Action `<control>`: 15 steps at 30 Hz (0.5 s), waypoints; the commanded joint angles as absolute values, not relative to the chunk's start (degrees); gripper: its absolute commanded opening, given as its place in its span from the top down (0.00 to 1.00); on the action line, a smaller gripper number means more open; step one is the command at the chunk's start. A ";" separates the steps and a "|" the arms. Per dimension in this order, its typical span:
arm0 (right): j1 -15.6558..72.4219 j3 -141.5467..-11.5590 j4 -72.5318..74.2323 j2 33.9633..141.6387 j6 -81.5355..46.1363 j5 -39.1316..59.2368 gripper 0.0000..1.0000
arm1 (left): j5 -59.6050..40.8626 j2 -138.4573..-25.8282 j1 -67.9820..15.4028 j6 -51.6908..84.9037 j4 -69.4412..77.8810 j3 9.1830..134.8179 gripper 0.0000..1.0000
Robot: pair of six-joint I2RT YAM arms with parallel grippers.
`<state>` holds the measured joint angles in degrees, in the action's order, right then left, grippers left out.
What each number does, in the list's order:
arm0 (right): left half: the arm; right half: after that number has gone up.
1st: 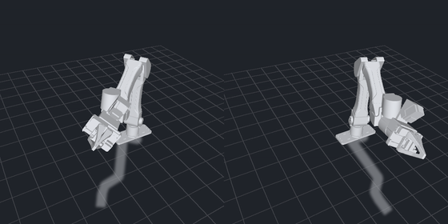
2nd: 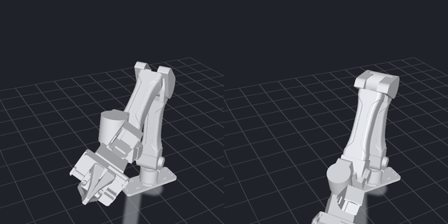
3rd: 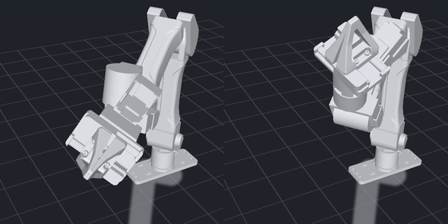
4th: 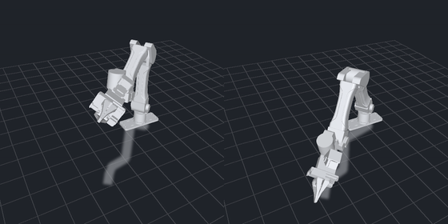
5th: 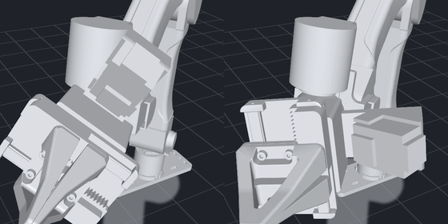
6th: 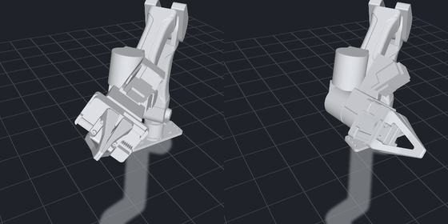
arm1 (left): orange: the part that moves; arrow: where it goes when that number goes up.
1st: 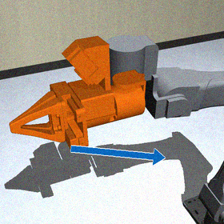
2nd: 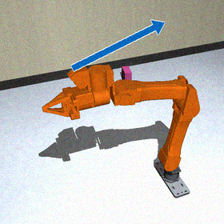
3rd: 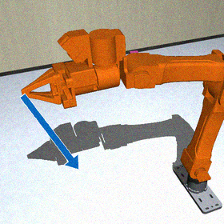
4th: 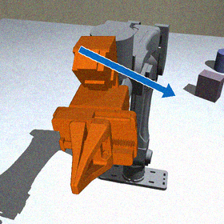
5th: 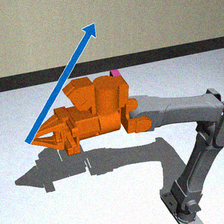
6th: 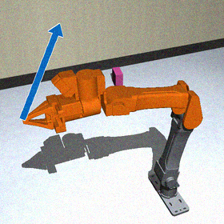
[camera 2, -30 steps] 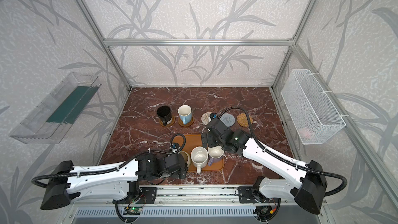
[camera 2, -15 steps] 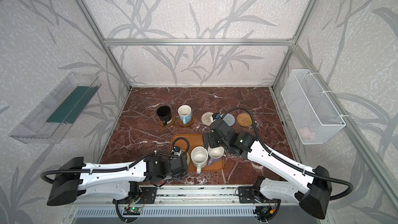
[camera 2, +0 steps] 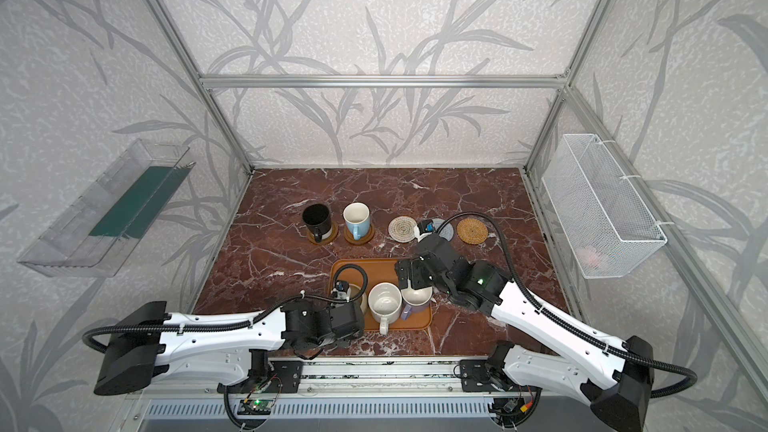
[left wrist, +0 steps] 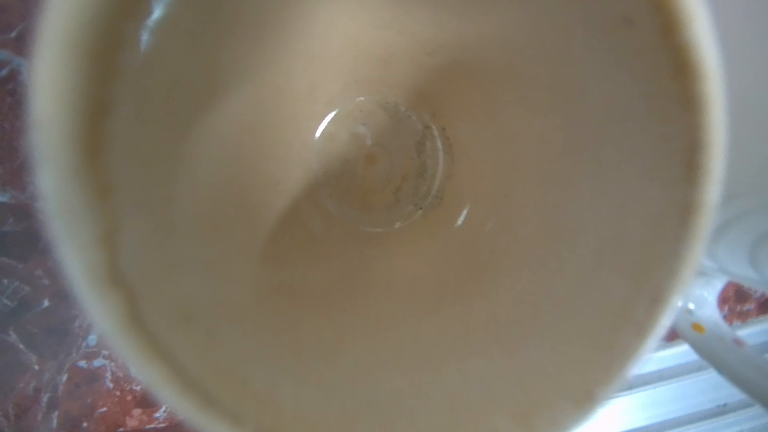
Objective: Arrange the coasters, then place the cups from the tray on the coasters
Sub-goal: 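Grasp and lift the beige mug with the left gripper while the right moves away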
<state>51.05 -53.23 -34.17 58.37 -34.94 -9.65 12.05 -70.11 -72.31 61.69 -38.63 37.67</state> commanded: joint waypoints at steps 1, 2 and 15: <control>51.28 -51.20 -33.52 56.52 -35.88 -8.23 0.00 | 15.76 -69.38 -72.25 61.96 -40.67 39.13 0.77; 51.33 -50.91 -33.63 56.26 -35.78 -8.10 0.00 | 16.18 -69.46 -72.25 61.88 -40.70 39.07 0.80; 51.28 -49.94 -32.54 55.51 -34.64 -5.95 0.02 | 17.23 -69.88 -72.47 61.09 -40.41 40.51 0.95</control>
<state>51.05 -50.63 -33.80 56.84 -35.09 -7.35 13.89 -70.61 -72.31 61.49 -39.40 38.22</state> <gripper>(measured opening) 0.985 0.186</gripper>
